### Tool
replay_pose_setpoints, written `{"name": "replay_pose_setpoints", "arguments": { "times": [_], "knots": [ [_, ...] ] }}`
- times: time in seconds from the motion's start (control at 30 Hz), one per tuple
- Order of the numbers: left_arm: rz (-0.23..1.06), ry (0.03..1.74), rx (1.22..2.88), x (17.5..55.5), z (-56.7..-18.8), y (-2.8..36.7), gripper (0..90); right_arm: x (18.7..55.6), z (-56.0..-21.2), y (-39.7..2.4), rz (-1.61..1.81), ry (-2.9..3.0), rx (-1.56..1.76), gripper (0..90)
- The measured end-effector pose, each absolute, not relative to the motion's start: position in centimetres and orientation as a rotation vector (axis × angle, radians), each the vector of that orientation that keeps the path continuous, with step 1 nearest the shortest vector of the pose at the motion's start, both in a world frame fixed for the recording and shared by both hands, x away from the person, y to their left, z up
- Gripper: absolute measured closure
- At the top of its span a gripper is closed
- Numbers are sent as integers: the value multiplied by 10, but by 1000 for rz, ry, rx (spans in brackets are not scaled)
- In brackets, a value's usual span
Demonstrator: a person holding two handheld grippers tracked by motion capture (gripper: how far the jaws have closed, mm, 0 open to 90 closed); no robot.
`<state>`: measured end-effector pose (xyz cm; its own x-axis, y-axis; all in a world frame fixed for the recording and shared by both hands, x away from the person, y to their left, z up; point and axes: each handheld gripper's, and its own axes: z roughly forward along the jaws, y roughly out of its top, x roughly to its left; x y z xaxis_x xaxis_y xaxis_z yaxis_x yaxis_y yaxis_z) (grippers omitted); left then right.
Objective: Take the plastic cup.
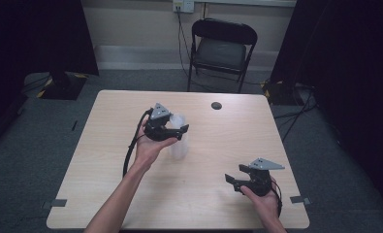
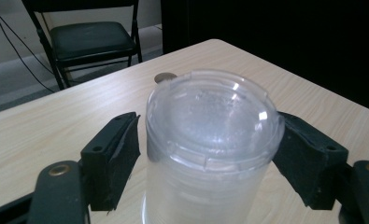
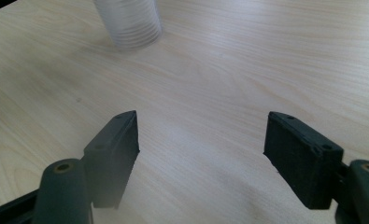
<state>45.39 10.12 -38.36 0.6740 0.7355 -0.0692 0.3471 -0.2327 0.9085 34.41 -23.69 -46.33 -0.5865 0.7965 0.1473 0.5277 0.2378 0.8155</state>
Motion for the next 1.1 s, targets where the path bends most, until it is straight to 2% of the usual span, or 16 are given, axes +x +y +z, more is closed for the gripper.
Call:
{"name": "replay_pose_setpoints", "arguments": {
  "times": [0.23, 0.53, 0.73, 1.1],
  "knots": [
    [478, 864, 1861, 455, -392, 100, 246, 344, -464, -237, 1267, 2212, 1235, 262],
    [491, 882, 1864, 457, -398, 98, 272, 344, -464, -237, 1254, 2218, 1244, 265],
    [470, 867, 1861, 456, -398, 98, 332, 345, -464, -238, 1257, 2219, 1251, 265],
    [480, 867, 1843, 454, -395, 100, 340, 345, -464, -238, 1254, 2217, 1259, 265]
  ]
}}
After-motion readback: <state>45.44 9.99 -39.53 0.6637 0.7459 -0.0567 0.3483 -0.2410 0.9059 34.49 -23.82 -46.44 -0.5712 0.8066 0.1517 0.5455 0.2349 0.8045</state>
